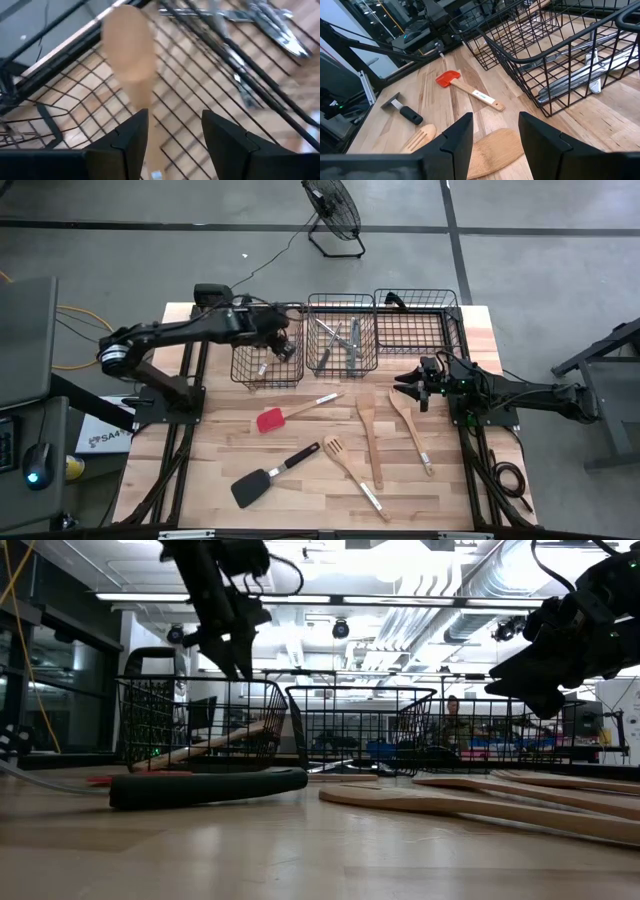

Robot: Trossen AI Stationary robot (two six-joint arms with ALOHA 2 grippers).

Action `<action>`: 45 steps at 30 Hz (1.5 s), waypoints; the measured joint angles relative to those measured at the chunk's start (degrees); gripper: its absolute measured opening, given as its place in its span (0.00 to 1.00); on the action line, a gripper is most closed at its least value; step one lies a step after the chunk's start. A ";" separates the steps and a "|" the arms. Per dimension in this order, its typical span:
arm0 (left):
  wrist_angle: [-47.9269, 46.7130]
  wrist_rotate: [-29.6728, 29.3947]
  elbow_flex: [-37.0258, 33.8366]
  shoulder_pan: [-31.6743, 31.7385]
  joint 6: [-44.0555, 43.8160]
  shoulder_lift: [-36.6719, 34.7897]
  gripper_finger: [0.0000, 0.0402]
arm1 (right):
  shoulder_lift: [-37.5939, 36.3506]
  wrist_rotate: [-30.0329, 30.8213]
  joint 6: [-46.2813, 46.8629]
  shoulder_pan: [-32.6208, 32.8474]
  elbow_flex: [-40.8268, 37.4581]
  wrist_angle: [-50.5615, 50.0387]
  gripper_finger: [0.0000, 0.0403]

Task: Pick & Place Kitchen Items
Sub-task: Put the red spatula into the right wire basket

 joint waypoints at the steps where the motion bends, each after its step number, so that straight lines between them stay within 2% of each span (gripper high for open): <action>1: 0.19 0.01 -0.02 -1.14 0.72 -0.62 0.45 | 0.00 0.00 -0.01 0.01 0.00 0.00 0.37; 6: 2.29 0.27 0.02 -6.75 5.81 -2.30 0.45 | 0.00 0.00 -0.02 0.00 0.00 -0.01 0.37; 15: -1.72 3.39 0.04 -13.87 6.17 -2.59 0.45 | 0.00 0.00 -0.01 0.01 0.00 0.00 0.37; 21: -2.89 3.15 0.02 -19.70 2.40 -2.41 0.45 | 0.00 0.00 -0.02 0.02 -0.01 0.01 0.37; 27: -2.09 0.34 -1.29 -25.68 -0.89 -1.59 0.45 | 0.00 0.00 -0.02 0.02 -0.01 -0.01 0.37; 34: 1.89 -0.44 -6.31 -30.37 -5.79 0.36 0.45 | 0.00 0.00 -0.01 0.01 -0.01 0.01 0.37; 42: 5.51 0.59 -7.34 -33.84 -1.65 4.56 0.45 | 0.05 -0.01 -0.01 0.00 0.00 0.11 0.37; 45: 7.51 2.90 -7.35 -34.08 -0.30 6.90 0.45 | 0.31 0.00 -0.02 0.00 0.00 0.51 0.37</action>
